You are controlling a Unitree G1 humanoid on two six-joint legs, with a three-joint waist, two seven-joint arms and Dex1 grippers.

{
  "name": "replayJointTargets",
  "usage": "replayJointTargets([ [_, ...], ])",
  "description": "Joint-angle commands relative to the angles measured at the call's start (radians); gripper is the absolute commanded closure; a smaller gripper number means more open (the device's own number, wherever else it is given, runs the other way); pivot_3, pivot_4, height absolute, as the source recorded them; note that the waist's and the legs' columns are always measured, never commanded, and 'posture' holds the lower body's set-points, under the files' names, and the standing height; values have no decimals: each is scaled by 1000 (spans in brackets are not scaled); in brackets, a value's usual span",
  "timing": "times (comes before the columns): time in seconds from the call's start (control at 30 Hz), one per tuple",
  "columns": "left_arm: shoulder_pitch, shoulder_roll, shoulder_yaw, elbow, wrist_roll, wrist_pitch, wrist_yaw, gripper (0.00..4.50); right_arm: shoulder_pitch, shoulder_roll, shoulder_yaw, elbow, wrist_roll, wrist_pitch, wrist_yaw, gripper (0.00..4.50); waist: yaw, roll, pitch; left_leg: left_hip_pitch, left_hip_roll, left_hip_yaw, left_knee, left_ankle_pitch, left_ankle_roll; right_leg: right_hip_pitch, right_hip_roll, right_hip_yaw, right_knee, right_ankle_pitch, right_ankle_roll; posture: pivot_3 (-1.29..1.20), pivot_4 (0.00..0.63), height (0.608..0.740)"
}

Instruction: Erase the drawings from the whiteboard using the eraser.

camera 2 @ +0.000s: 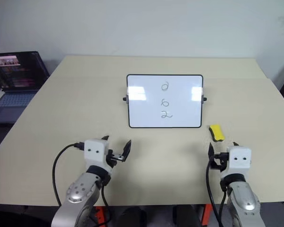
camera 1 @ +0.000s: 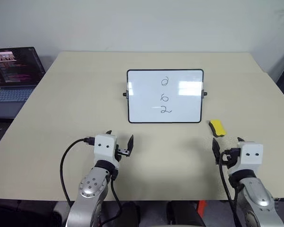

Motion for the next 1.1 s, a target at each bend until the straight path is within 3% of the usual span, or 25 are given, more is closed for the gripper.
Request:
replayJointTargets([
  [0.03,-15,-2,-20,-38,9,-3,-5,0,-11,2,-8,-63,-24,24,-20,50,1,0,0,0,0,0,0,0,0,0,0,0,0,0,0,0,150,740],
  [0.27,-12,23,-1,-51,4,14,-23,0,15,19,14,-106,-20,68,-27,50,1,0,0,0,0,-1,-1,0,0,0,0,-1,0,-1,-1,0,150,740],
  [0.5,-62,43,54,-21,-2,-4,-37,0,-59,58,58,-30,-48,71,-56,50,1,0,0,0,0,-1,0,0,0,0,0,-1,0,0,-1,0,150,740],
  [0.83,-116,33,48,26,-3,-19,-38,0,-71,71,2,22,-20,53,-49,50,0,0,0,0,0,-1,-1,0,0,0,0,-2,-1,0,-1,0,150,740],
  [1.1,-263,133,122,18,-97,74,-160,0,-60,88,13,30,-29,36,-58,50,0,0,0,0,0,-2,-1,0,0,0,0,-2,1,0,-1,0,150,740],
])
